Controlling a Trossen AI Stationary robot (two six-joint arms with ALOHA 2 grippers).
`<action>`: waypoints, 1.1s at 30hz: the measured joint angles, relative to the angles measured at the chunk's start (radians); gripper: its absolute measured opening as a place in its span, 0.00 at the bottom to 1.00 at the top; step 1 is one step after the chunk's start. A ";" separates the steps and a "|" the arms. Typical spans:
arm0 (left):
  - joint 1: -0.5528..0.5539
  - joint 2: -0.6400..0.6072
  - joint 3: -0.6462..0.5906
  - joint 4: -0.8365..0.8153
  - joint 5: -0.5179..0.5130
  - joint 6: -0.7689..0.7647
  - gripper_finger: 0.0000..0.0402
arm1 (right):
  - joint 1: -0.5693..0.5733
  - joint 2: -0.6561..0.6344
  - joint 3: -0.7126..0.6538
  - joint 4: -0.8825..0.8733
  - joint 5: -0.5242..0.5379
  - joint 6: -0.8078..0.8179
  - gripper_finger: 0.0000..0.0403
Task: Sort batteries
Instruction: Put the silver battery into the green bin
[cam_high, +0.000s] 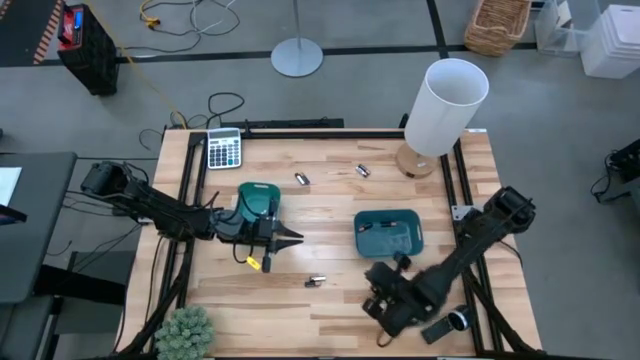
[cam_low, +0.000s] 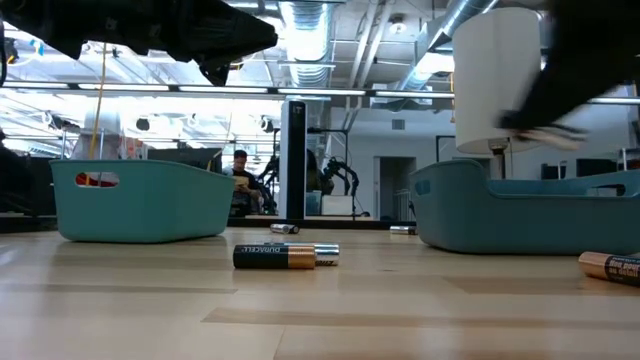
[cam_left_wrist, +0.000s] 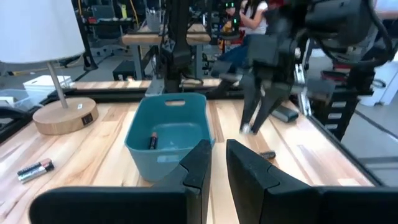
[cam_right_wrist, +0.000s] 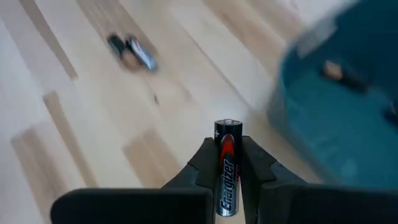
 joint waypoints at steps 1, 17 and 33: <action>0.000 -0.010 0.000 0.001 0.000 -0.006 0.12 | -0.027 0.000 0.000 0.038 0.001 -0.063 0.11; -0.011 -0.340 0.000 -0.277 -0.030 0.020 0.12 | -0.472 0.000 0.000 0.836 -0.158 -0.986 0.11; -0.159 -0.600 0.000 -0.566 -0.275 0.059 0.12 | -0.606 0.288 0.201 1.121 -0.375 -1.058 0.11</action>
